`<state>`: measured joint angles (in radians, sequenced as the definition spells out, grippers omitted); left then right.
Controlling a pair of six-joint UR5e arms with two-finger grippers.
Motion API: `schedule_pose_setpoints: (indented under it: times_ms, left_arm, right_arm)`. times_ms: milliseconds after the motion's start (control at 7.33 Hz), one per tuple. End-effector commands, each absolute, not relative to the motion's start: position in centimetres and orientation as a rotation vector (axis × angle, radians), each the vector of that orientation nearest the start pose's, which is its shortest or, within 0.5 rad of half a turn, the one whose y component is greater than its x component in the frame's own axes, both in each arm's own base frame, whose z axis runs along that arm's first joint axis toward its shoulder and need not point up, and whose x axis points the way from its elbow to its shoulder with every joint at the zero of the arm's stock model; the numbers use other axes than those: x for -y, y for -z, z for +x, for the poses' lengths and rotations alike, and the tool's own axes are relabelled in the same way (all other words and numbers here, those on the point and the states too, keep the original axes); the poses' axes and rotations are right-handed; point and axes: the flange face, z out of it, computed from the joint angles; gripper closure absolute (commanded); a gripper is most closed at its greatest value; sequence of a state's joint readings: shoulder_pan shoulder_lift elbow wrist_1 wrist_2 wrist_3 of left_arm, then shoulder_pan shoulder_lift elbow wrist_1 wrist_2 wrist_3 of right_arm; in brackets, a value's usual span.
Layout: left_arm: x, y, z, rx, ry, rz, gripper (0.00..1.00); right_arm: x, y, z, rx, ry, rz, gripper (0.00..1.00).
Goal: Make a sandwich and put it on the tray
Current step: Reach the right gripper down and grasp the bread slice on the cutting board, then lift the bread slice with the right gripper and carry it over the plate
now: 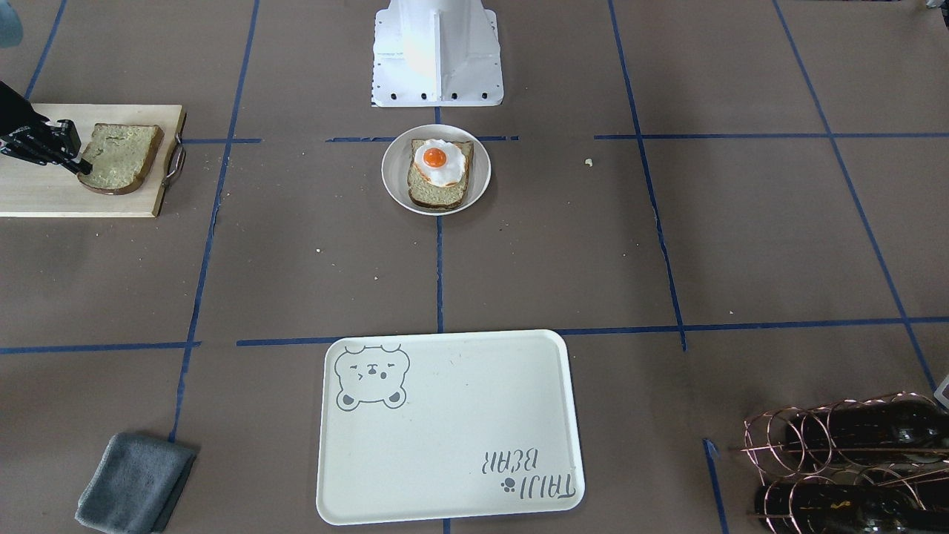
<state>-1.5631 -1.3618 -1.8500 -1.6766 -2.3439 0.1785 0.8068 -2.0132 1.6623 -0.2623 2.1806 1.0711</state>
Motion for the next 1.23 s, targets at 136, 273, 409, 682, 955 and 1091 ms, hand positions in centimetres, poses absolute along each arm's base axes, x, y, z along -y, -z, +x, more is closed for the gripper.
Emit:
schedule_pose_setpoints:
  times_ms: [136,273,409,682,955,1091]
  left_arm:
    - [41.2,-60.5,-6.1,-0.756,-0.242,0.228,0.0]
    - [41.0,-60.8,-6.1,-0.757,-0.239,0.223,0.0]
    - [40.9,-60.9,-6.1,-0.757,-0.237,0.221,0.0]
    - [40.8,-61.0,-6.2,-0.757,-0.233,0.219,0.0]
    - [40.6,-61.1,-6.4,-0.756,-0.229,0.215,0.0]
    - [40.6,-61.2,-6.4,-0.755,-0.226,0.215,0.0]
  right_arm:
    - [27.7,-60.8,-17.0,1.182,0.097,0.108,1.0]
    - [28.2,-58.7,-17.6,1.222,0.125,0.118,1.0]
    - [29.3,-56.2,-18.7,1.266,0.116,0.131,1.0]
    - [33.1,-49.9,-22.5,1.377,0.047,0.12,1.0]
    - [36.6,-44.2,-25.9,1.449,0.027,0.125,1.0]
    - [38.0,-40.7,-29.1,1.464,0.037,0.115,1.0]
